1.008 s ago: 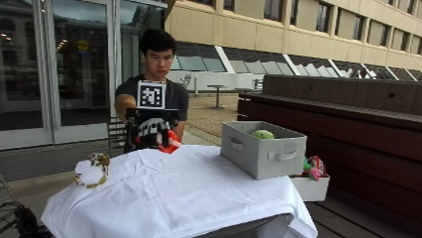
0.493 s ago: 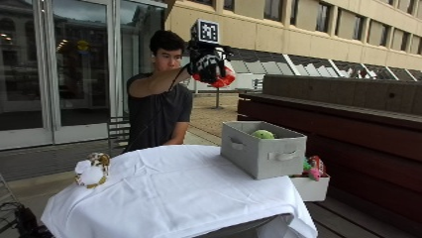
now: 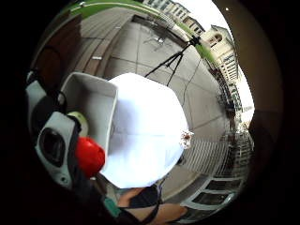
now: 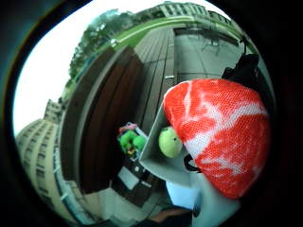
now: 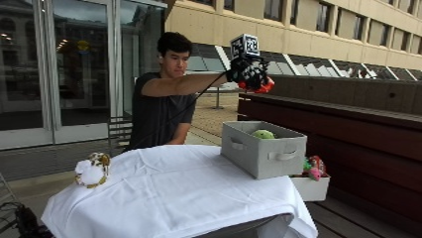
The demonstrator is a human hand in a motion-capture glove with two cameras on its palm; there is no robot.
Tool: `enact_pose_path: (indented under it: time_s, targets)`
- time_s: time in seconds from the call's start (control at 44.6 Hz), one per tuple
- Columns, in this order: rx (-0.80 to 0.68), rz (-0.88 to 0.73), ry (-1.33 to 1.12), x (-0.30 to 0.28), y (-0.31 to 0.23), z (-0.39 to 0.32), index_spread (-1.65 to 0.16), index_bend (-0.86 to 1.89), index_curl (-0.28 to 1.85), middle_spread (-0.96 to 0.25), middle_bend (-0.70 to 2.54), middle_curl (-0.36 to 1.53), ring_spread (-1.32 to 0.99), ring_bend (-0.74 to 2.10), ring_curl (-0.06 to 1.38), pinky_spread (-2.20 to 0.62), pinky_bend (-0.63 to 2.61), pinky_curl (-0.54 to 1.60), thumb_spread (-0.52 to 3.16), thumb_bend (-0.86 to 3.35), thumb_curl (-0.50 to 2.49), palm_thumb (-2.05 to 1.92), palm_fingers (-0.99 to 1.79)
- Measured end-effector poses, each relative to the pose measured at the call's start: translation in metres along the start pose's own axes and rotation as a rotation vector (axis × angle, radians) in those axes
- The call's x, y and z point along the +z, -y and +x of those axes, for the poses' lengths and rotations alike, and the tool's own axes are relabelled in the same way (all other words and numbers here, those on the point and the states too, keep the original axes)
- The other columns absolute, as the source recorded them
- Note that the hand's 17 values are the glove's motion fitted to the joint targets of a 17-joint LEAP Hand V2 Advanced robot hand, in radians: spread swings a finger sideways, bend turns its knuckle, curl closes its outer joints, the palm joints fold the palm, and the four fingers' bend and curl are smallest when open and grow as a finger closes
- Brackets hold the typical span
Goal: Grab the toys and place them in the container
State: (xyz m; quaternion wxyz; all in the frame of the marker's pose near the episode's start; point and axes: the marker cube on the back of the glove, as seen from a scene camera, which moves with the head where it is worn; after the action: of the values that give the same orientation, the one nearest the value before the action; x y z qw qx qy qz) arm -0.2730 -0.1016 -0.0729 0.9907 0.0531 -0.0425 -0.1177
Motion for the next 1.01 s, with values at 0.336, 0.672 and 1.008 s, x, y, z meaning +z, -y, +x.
enact_pose_path:
  time_s: [0.336, 0.672, 1.008]
  targets:
    - [0.062, -0.034, -0.014, 0.043, 0.004, -0.021, -0.37, 0.0, 0.4, -0.39, 0.67, 0.59, -0.42, 1.15, 0.51, -0.49, 0.98, 0.43, 0.63, 0.01, 0.88, 0.56, 0.96]
    - [-0.036, -0.079, 0.03, 0.053, -0.002, 0.004, -0.32, 0.06, 0.19, -0.04, 0.4, 0.51, -0.21, 1.04, 0.43, -0.29, 1.37, 0.49, 0.91, -0.07, 0.54, -0.04, 0.11]
    - [0.075, -0.097, -0.138, 0.004, -0.052, 0.139, -0.32, 0.12, 0.2, -0.03, 0.27, 0.46, -0.08, 0.75, 0.32, -0.12, 1.37, 0.44, 0.96, -0.06, 0.41, -0.05, -0.15]
